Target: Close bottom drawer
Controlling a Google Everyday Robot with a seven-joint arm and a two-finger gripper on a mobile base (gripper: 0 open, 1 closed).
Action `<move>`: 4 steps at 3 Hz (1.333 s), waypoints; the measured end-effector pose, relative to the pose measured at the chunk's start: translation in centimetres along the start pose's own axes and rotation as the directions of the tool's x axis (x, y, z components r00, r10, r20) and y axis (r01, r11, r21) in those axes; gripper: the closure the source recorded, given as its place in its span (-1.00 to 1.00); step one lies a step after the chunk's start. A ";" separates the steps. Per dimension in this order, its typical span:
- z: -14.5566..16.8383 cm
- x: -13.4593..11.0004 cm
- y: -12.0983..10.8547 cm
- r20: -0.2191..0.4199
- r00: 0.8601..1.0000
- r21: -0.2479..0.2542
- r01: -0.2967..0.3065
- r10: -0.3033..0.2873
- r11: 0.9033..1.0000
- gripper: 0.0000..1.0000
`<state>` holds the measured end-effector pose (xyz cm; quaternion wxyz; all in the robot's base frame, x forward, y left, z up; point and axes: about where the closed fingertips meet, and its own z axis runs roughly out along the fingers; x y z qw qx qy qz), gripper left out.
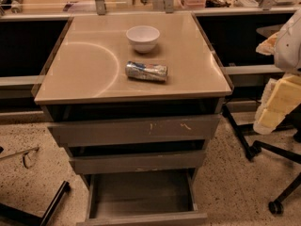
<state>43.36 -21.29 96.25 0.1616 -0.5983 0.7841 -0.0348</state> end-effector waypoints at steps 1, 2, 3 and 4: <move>4.2 0.1 2.6 0.061 0.998 -0.031 -0.013 0.015 0.999 -1.00; 9.7 0.2 5.8 0.126 0.992 -0.105 -0.014 0.027 0.994 -1.00; 9.7 0.2 5.8 0.126 0.992 -0.105 -0.014 0.027 0.994 -1.00; 12.5 0.1 7.1 0.154 0.988 -0.133 -0.002 0.022 0.991 -1.00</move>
Offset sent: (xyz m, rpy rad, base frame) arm -0.0370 0.0461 -0.1774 0.2563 0.1342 0.0711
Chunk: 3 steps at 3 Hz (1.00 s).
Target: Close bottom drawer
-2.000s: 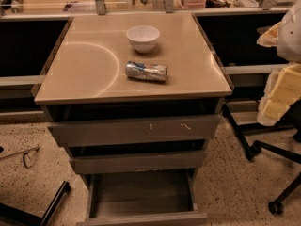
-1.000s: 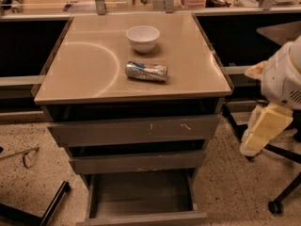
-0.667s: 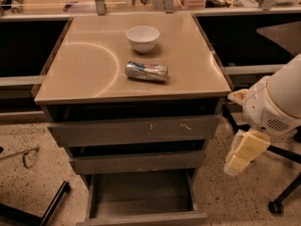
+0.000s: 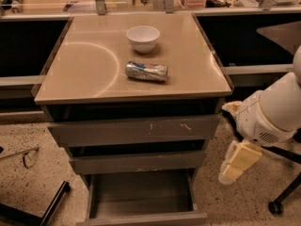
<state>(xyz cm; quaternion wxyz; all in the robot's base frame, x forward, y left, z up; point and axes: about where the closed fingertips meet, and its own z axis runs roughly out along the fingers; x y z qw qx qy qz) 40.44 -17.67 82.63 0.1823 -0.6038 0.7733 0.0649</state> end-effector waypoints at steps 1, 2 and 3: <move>6.5 1.3 2.6 0.088 0.996 -0.065 -0.012 0.018 0.998 -1.00; 13.5 2.1 4.9 0.177 0.984 -0.117 -0.012 0.033 0.993 -1.00; 18.9 2.5 6.0 0.208 0.977 -0.170 -0.013 0.049 0.985 -1.00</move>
Offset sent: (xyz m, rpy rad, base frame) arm -0.0321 0.0614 -0.2267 0.3269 0.0955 0.0660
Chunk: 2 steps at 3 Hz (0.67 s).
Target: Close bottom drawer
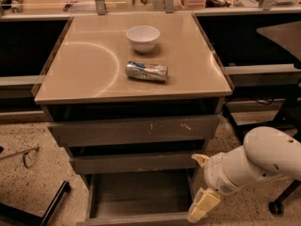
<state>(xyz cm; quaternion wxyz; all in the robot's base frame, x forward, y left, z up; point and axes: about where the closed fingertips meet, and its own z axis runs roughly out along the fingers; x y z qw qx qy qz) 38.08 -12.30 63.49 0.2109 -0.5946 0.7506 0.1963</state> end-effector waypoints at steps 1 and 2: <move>0.0 0.0 0.0 0.000 1.000 0.000 0.000 0.000 1.000 -1.00; 3.4 1.4 0.3 0.012 1.000 -0.002 -0.021 0.021 1.000 -1.00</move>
Offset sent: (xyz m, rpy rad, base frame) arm -0.0093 0.0289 -0.1403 0.0544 0.0402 -0.0702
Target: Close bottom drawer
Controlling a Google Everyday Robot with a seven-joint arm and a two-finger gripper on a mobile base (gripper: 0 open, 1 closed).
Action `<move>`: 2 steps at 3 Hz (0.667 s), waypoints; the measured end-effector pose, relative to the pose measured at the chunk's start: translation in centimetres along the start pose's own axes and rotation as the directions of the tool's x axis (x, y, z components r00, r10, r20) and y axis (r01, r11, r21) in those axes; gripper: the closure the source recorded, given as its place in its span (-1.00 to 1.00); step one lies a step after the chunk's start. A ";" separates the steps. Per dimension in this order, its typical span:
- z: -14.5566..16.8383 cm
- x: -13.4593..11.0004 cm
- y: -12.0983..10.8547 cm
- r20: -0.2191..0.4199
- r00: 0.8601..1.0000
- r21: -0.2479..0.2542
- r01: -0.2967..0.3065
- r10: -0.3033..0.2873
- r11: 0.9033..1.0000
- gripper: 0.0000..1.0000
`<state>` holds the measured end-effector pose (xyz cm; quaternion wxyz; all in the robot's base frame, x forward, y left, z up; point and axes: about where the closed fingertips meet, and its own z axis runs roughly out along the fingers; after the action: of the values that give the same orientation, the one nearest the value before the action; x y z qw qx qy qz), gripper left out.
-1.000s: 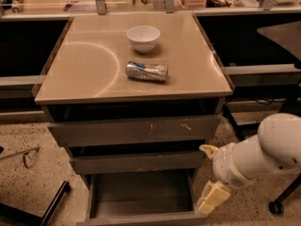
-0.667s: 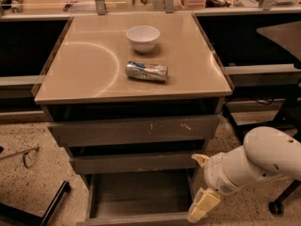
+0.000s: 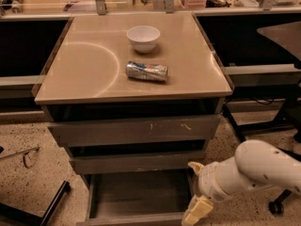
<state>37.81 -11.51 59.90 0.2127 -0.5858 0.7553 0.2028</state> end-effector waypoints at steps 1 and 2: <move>7.0 3.7 2.5 0.015 1.000 -0.026 -0.018 0.018 0.999 -1.00; 13.5 6.5 2.7 0.078 0.996 -0.018 -0.046 0.047 0.999 -1.00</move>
Offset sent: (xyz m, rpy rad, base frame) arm -0.0202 0.0347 -0.2052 0.1306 -0.0315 -0.0576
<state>34.88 -8.58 45.20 0.2327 -0.5613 0.7581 0.2368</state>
